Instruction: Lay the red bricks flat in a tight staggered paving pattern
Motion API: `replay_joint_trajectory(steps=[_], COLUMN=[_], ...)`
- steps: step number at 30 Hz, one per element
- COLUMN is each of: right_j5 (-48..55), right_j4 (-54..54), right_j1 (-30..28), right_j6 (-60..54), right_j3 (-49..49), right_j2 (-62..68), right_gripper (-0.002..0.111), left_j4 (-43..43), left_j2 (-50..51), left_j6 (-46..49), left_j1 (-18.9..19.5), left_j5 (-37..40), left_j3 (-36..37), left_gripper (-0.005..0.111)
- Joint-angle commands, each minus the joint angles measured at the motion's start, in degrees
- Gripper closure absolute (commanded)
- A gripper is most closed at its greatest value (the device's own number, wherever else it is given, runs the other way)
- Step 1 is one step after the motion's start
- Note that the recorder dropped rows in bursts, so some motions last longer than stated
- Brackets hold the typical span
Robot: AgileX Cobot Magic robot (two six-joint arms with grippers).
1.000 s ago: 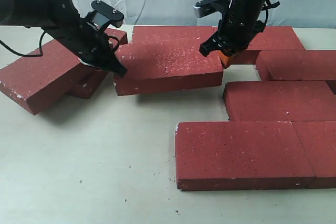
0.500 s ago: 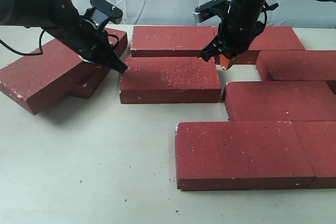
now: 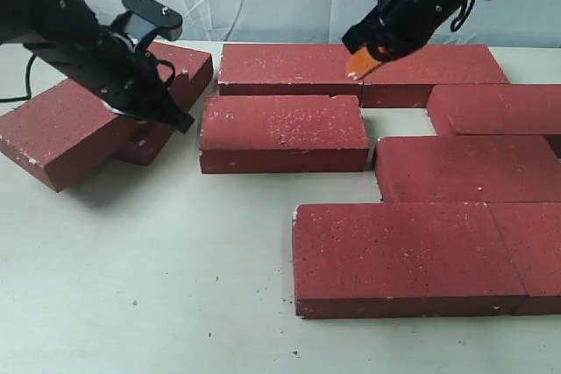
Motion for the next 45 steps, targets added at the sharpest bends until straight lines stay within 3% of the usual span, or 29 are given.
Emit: replay_joint_trajectory(steps=[1,9,17,33,45], right_j5=[-1.39,-5.74,-8.58,-17.67,-10.63], right_j4=[14.84,15.39,4.45,-0.57,0.87], right_j1=[0.47,4.36,9.8,9.94,9.94], right_j6=[-17.52,-26.78,-26.78,-23.86,-23.6], right_j3=[11.15,16.65,16.65,16.12,14.02], right_j2=[-1.65,-1.65,1.07,4.66,4.43], right_gripper=[0.109,0.109,0.109,0.109,0.109], left_j4=[-3.0,-5.02,-5.95,-8.96,-9.01], left_j2=[-0.51,3.86,9.27,12.31,6.84], left_j6=[0.24,1.8,2.33,3.76,3.55], left_j1=[0.22,0.11,0.11,-0.78,-1.03], left_j5=[-5.66,-7.45,-7.15,-3.42,2.96], left_j3=[3.8,3.41,0.85,-2.8,-3.01], left_gripper=[0.107,0.107,0.107,0.107,0.107])
